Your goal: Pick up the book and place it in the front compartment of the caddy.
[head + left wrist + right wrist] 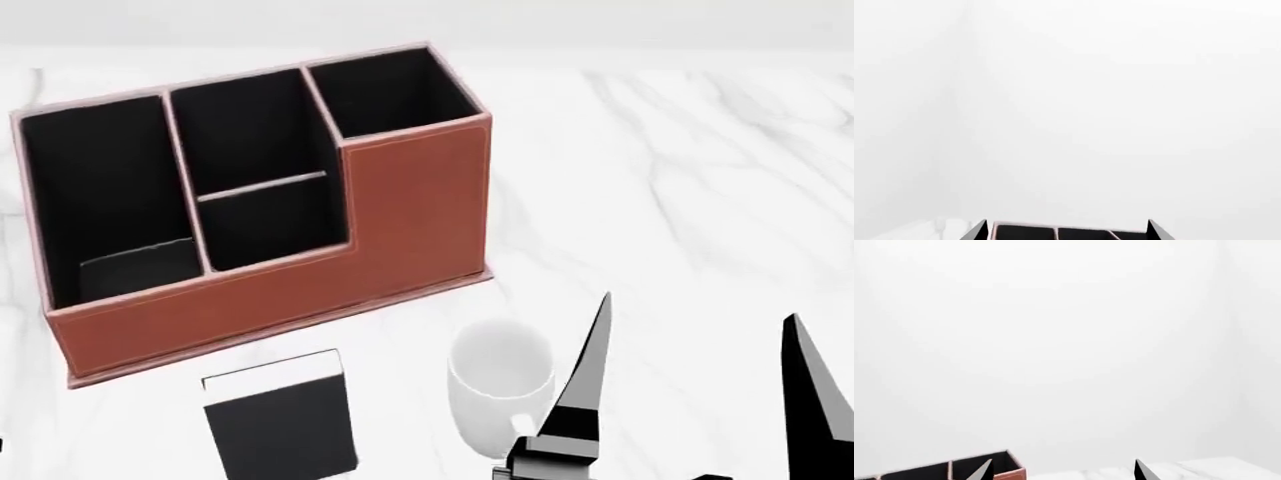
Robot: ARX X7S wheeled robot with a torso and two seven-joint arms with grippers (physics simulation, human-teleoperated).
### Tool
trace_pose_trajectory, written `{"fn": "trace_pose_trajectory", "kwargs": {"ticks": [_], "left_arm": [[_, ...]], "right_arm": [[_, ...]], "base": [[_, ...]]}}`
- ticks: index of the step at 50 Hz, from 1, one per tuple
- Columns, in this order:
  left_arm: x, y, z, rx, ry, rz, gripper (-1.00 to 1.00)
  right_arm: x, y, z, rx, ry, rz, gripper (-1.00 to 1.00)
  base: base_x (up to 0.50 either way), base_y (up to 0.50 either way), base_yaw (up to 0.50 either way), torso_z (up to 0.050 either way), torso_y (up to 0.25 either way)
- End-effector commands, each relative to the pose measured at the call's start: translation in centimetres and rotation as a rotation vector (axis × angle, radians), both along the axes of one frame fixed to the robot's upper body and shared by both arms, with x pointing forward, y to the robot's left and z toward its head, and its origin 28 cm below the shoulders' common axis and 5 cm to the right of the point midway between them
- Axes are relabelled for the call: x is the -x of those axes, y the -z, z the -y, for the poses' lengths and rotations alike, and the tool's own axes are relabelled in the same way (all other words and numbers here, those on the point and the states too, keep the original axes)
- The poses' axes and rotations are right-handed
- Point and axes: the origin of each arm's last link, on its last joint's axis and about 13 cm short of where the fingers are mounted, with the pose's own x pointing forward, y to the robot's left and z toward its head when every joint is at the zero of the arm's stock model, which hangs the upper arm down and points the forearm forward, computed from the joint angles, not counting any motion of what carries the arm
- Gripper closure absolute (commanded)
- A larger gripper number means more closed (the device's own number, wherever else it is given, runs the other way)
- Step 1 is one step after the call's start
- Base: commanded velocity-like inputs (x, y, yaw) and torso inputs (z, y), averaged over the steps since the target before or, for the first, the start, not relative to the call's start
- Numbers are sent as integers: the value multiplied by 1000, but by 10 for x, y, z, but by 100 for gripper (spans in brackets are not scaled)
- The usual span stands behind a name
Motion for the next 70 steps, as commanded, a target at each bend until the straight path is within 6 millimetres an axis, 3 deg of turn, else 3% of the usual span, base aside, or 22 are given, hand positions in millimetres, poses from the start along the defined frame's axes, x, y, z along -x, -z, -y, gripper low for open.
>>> {"fn": "trace_pose_trajectory", "kwargs": {"ticks": [1,42,48,52,61,70], "left_arm": [[1,-1,-3,-2,-29,11,-100],[3,-5,-2,-13,-21,25,-100],[3,-6,-2,-14,-20,26,-100],[3,-6,-2,-13,-21,25,-100],[4,-6,-2,-9,-24,19,-100],[5,-7,-4,-8,-22,22,-100]], "right_arm": [[1,-2,3,2,14,9,-100],[2,-6,2,23,8,22,-100],[4,-4,3,17,14,53,-100],[1,-3,1,117,72,24,-100],[4,-6,1,13,3,61,-100],[4,-5,1,29,17,52,-100]], "base": [[500,0,0,0,0],[499,0,0,0,1],[0,0,0,0,2],[0,301,0,0,0],[0,405,0,0,0],[0,0,0,3,0]]}}
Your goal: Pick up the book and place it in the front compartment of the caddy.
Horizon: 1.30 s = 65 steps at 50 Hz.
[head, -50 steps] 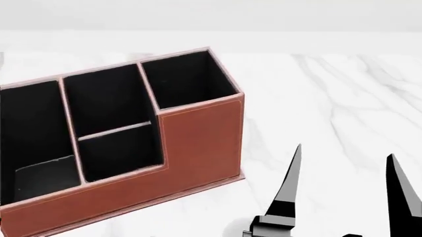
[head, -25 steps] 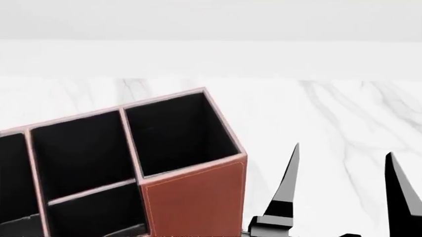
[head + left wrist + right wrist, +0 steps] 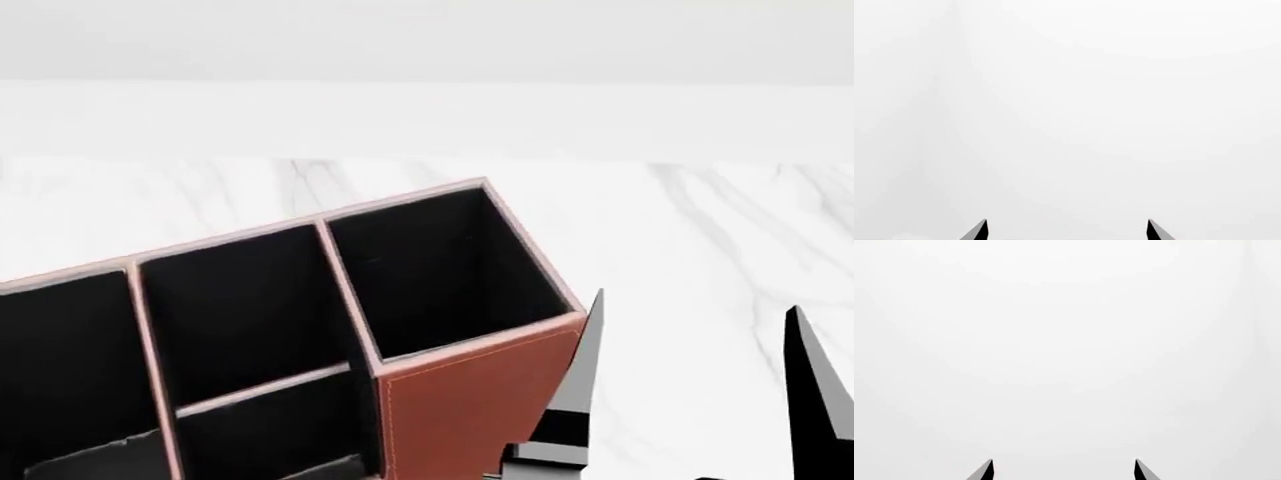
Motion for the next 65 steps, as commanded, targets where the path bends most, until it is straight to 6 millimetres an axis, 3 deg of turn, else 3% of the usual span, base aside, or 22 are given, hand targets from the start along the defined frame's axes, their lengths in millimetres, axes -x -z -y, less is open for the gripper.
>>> {"fn": "trace_pose_trajectory", "kwargs": {"ticks": [1,32,36,41,43,44,45,47,50,65], "left_arm": [[-1,-1,-5,11,-27,15,-100],[1,-3,-6,-2,-32,8,-100],[4,-7,-7,71,5,45,-100],[10,-13,-3,62,127,65,-100],[10,-11,3,12,254,35,-100],[9,-8,3,68,247,34,-100],[7,-11,4,5,284,83,-100],[6,-13,4,121,306,16,-100],[8,-15,6,5,414,1,-100],[15,-33,7,-118,960,-167,-100]], "right_arm": [[0,-1,3,-11,10,19,-100],[3,-3,3,-10,8,30,-100],[2,-3,4,-12,7,29,-100],[8,-8,6,-15,17,36,-100],[8,-8,7,-17,22,39,-100],[8,-7,7,-17,22,39,-100],[8,-8,7,-18,23,39,-100],[7,-8,7,-19,24,39,-100],[7,-7,7,-20,23,36,-100],[7,-8,7,-22,19,41,-100]], "base": [[0,0,0,49,0],[0,0,0,49,0],[0,0,0,12,0],[0,0,0,0,0],[0,0,0,0,0],[0,0,0,0,0],[0,0,0,0,0],[0,0,0,0,0],[0,0,0,0,0],[0,0,0,0,0]]}}
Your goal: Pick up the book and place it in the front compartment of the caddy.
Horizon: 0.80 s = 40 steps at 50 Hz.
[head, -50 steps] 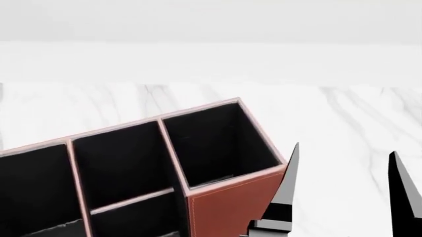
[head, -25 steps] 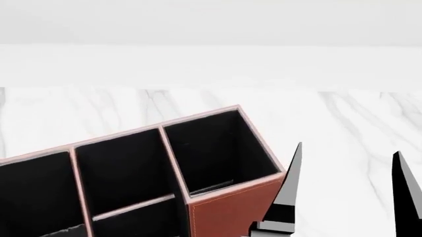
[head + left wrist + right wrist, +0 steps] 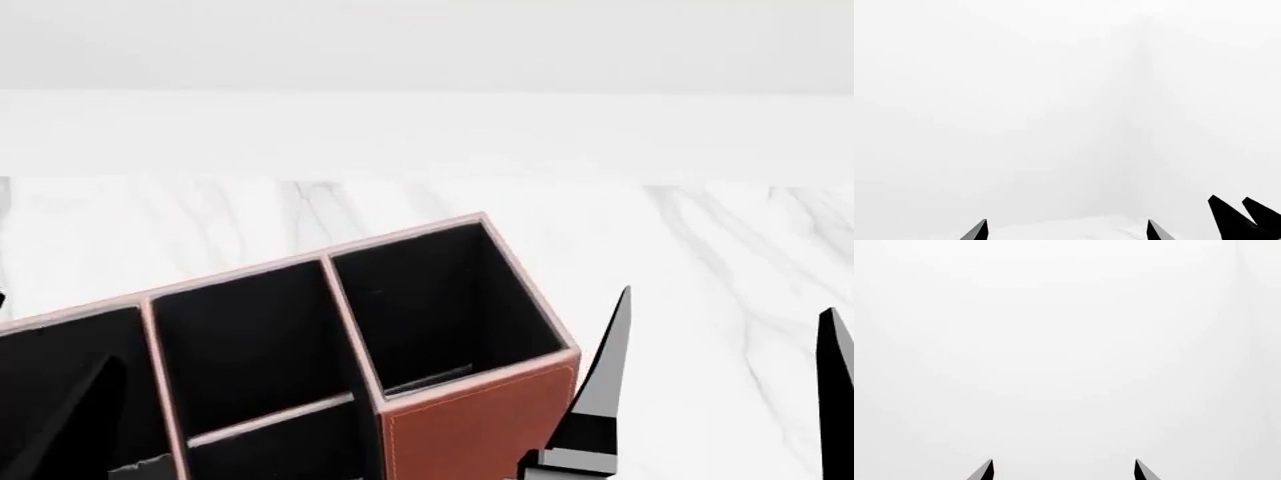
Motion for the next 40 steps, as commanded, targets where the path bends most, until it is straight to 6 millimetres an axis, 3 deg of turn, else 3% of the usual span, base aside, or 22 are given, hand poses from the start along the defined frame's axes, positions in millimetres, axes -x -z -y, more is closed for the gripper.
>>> {"fn": "trace_pose_trajectory", "kwargs": {"ticks": [1,14,31,34,40], "left_arm": [[5,-13,-1,-95,316,-57,-100],[7,-7,0,-277,567,-118,-100],[-7,-4,7,-451,635,-207,-100],[-8,-14,8,-499,647,-229,-100],[-14,-13,11,-599,633,-263,-100]], "right_arm": [[0,-2,3,-1,14,16,-100],[0,-3,2,-3,5,17,-100],[-1,-3,1,2,1,16,-100],[0,-3,1,2,1,17,-100],[0,-3,1,2,-2,17,-100]], "base": [[0,0,0,0,0],[0,0,0,0,0],[0,0,0,0,0],[0,0,0,0,0],[0,0,0,0,0]]}}
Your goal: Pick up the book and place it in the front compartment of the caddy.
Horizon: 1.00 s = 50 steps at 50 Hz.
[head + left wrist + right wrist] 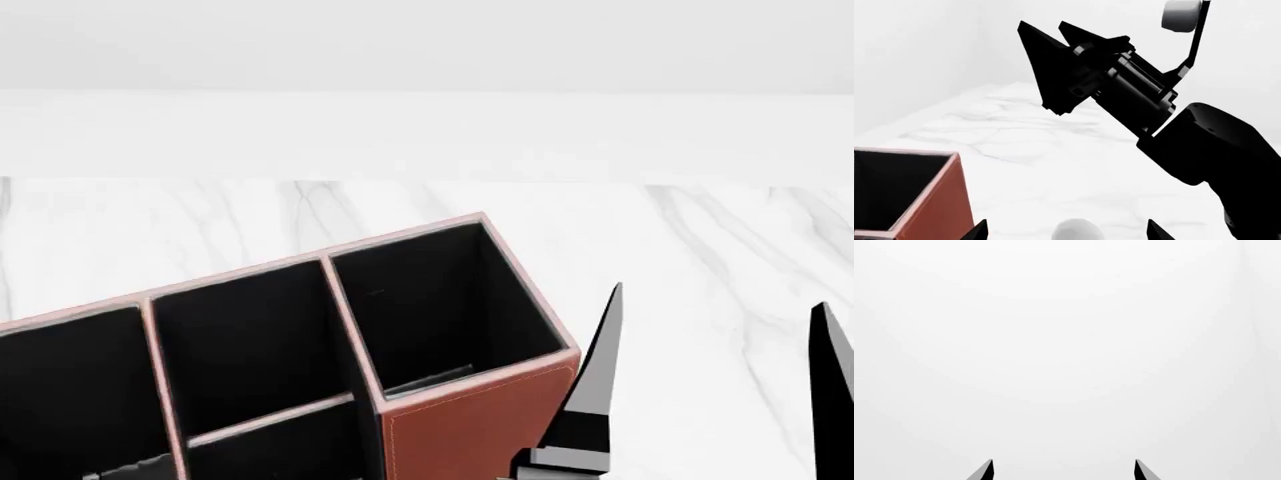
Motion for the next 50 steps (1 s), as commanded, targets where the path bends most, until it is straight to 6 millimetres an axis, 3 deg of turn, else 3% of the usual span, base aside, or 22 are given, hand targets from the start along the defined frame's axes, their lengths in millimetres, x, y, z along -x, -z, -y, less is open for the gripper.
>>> {"fn": "trace_pose_trajectory", "kwargs": {"ticks": [1,26,50], "left_arm": [[-13,-8,5,-144,33,30,-100],[-21,-4,13,-370,91,45,-100],[-26,22,11,-530,135,-10,-100]], "right_arm": [[0,-2,2,1,12,16,-100],[0,-3,2,1,9,24,-100],[1,-4,2,6,10,26,-100]], "base": [[0,0,0,0,0],[0,0,0,0,0],[0,0,0,0,0]]}}
